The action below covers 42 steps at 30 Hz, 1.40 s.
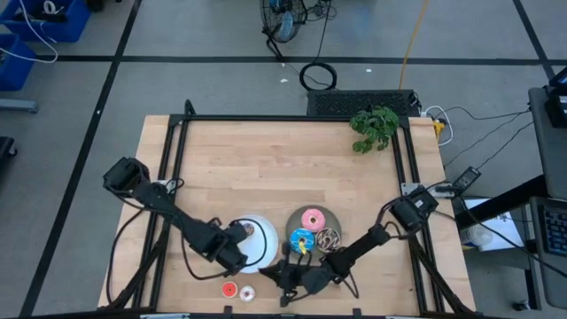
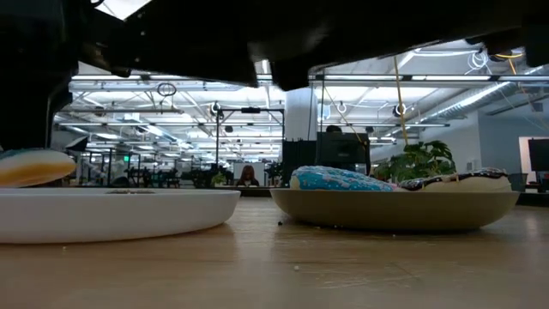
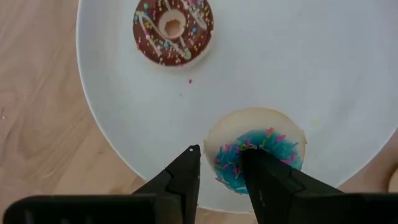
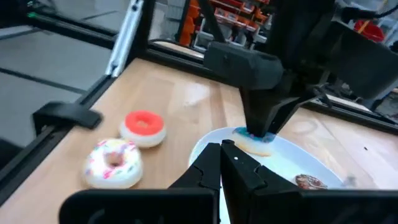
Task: Pick & Place donuts
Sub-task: Put the small blue donut on the white plate
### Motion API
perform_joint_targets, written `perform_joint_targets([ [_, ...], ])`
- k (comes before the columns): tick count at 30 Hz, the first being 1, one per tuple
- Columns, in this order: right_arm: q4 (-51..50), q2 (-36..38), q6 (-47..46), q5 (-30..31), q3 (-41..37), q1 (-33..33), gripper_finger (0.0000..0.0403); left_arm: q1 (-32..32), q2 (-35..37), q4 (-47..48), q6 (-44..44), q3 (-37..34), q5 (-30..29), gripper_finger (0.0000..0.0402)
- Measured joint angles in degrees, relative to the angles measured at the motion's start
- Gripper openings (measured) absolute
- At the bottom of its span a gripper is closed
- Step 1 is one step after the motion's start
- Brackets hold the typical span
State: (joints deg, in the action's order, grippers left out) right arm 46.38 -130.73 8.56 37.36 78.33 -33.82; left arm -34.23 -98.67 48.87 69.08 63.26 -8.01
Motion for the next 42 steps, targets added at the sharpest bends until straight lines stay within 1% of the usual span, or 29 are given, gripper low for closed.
perform_joint_targets([
  [4, 0.1, -0.2, -0.4, -0.2, 0.1, 1.6, 0.0000, 0.6, 0.0, -0.2, -1.9, 0.0, -0.1, 0.0124],
  [8, 0.1, -0.2, -2.9, -6.1, 0.1, 3.3, 0.0000, 1.4, 0.0, -2.3, -3.3, 0.0, 0.0, 0.0124],
  [10, -0.8, -0.2, -4.5, -7.6, 0.1, 3.9, 0.0000, 1.6, 0.0, -3.1, -4.0, 0.0, 0.3, 0.0124],
  [12, -2.2, -0.2, -4.4, -7.1, 0.1, 4.2, 0.0000, 1.6, 0.0, -3.3, -4.1, 0.0, 0.4, 0.0124],
  [15, -1.2, -0.3, -3.4, -6.4, 0.1, 4.3, 0.0000, 1.6, 0.0, -3.4, -4.2, 0.0, 0.4, 0.0124],
  [18, -1.2, -0.1, -4.0, -9.0, 0.1, 5.0, 0.0000, 1.6, 0.0, -3.7, -4.3, 0.0, 0.4, 0.0124],
  [21, -2.3, -0.2, -4.8, -10.1, 0.0, 6.2, 0.0000, 1.6, 0.0, -4.3, -4.2, 0.0, 0.4, 0.0124],
  [25, -1.2, -0.2, -4.8, -10.6, 0.0, 6.8, 0.0000, 1.6, 0.0, -5.7, -4.6, 0.0, 0.4, 0.0124],
  [33, -2.0, -0.2, -3.4, -11.0, 0.0, 7.9, 0.0000, 3.4, 0.0, -7.2, -7.8, 0.0, -0.7, 0.0124],
  [35, -2.1, -0.2, -3.4, -12.2, 0.0, 8.1, 0.0000, 3.7, 0.0, -7.7, -8.6, 0.0, -0.6, 0.0124],
  [42, -2.5, -0.2, -3.4, -12.1, 0.0, 8.9, 0.0000, 4.6, 0.0, -10.4, -10.6, 0.0, 0.9, 0.0124],
])
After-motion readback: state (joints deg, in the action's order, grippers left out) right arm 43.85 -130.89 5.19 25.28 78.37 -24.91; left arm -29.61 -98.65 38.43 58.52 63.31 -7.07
